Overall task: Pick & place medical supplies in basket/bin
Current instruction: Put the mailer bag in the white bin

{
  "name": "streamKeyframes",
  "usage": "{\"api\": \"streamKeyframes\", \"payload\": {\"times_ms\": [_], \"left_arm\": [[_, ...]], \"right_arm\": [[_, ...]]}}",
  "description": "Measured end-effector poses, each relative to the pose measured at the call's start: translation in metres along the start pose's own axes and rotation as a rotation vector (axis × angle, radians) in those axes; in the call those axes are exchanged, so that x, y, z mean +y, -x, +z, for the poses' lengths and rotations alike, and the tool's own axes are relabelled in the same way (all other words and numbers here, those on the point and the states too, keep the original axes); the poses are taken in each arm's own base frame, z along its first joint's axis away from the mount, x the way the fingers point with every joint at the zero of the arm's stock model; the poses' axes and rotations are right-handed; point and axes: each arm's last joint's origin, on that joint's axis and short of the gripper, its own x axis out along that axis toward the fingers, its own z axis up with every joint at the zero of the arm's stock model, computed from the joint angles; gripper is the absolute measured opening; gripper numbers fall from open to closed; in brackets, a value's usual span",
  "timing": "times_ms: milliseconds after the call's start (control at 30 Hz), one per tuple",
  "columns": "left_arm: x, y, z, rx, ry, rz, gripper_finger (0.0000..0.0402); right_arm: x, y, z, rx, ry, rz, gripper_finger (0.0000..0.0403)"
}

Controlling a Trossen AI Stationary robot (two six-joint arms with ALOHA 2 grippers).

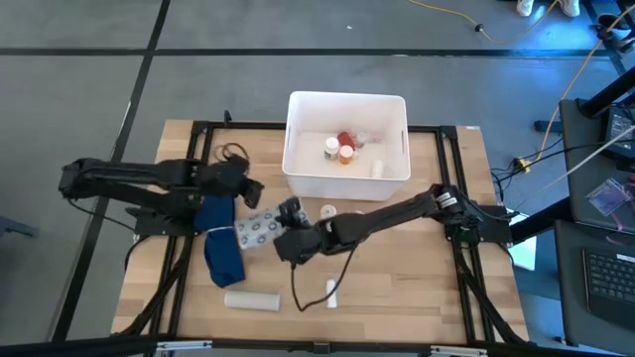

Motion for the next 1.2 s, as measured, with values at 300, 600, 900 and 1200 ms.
{"api": "streamKeyframes", "payload": {"times_ms": [300,600,900,1200], "left_arm": [[0.015,0.051,0.007,-0.174,0.014,-0.159,0.0091],[0.021,0.063,0.011,-0.295,0.01,-0.135,0.0091],[0.018,0.054,0.012,-0.292,-0.026,-0.081,0.0091],[0.015,0.047,0.012,-0.277,-0.038,-0.046,0.0091]], "right_arm": [[-0.085,0.07,0.036,-0.153,-0.143,-0.069,0.0168],[-0.151,0.124,-0.028,-0.014,-0.333,-0.025,0.0168],[-0.207,0.155,-0.115,0.219,-0.549,0.151,0.0168],[-0.239,0.103,-0.18,0.257,-0.708,0.453,0.0168]]}}
